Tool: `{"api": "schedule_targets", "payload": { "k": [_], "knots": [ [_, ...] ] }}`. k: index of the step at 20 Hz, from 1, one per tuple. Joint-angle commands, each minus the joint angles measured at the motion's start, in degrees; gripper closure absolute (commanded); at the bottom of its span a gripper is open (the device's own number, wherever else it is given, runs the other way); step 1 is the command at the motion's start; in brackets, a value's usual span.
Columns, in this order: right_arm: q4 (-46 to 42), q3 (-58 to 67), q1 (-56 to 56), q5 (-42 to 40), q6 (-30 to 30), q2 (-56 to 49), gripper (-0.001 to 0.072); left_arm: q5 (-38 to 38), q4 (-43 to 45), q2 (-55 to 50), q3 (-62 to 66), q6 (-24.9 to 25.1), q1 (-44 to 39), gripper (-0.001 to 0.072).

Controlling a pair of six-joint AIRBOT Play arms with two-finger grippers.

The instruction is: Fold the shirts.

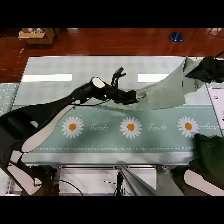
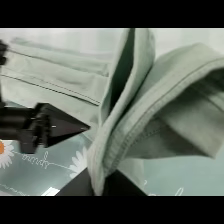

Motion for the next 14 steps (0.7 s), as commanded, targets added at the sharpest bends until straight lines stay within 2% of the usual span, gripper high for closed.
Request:
{"api": "schedule_targets", "payload": {
  "k": [1,3,4,8,11,14],
  "knots": [
    [0.07,0.07,0.02,2.05,1.81,3.63,0.0678,3.74,-5.77,-4.52,0.09,-1.14,-4.09,0.0682],
    [-0.07,0.07,0.00,2.95,2.29,5.46,0.0678,4.72,-11.50,-6.64,1.31,0.33,-5.66,0.0682],
    [-0.50,0.07,0.00,2.99,2.45,6.19,0.0678,4.74,-13.42,-7.43,2.60,3.41,-6.14,0.0682],
    [-3.58,0.07,0.02,3.58,3.21,6.99,0.0679,1.97,-11.23,-5.01,4.57,4.02,-2.80,0.0685],
    [-4.48,0.04,2.51,2.64,3.45,6.93,0.0679,-1.84,4.96,2.47,4.57,0.59,2.78,0.0686],
    [-7.58,0.04,11.47,-3.52,5.20,6.29,0.0679,-7.82,24.81,12.92,4.57,-4.72,9.81,0.0685]
  ]
}}
